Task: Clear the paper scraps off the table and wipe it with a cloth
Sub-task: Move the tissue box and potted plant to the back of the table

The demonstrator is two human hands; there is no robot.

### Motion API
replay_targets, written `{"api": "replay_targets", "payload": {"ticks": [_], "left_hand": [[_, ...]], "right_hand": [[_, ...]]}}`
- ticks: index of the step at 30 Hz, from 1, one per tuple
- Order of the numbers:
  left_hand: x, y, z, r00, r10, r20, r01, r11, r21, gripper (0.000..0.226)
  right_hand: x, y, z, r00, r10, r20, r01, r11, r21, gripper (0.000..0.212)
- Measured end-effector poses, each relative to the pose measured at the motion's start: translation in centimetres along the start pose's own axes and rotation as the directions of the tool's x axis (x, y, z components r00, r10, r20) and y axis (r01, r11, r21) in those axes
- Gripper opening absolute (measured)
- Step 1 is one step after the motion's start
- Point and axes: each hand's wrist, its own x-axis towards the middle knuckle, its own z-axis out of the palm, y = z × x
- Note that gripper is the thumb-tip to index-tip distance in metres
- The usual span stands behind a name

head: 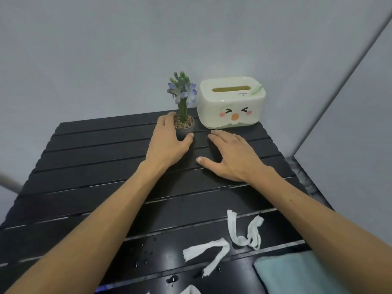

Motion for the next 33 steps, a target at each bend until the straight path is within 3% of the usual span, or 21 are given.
{"api": "replay_targets", "payload": {"ticks": [12, 21, 33], "left_hand": [[1.1, 0.3, 0.1, 0.999, 0.022, 0.029, -0.023, 1.0, 0.021, 0.073], [-0.2, -0.4, -0.4, 0.995, -0.069, 0.077, 0.066, 0.997, 0.033, 0.093], [-5.7, 0.3, -3.7, 0.974, -0.084, 0.21, 0.055, 0.989, 0.14, 0.08]], "right_hand": [[-0.1, 0.0, -0.2, 1.0, 0.019, 0.001, -0.019, 1.0, 0.016, 0.087], [-0.2, -0.1, -0.3, 0.999, 0.04, 0.024, -0.04, 0.999, 0.018, 0.087], [-2.1, -2.1, -2.0, 0.988, 0.116, 0.106, -0.116, 0.993, -0.006, 0.085]]}}
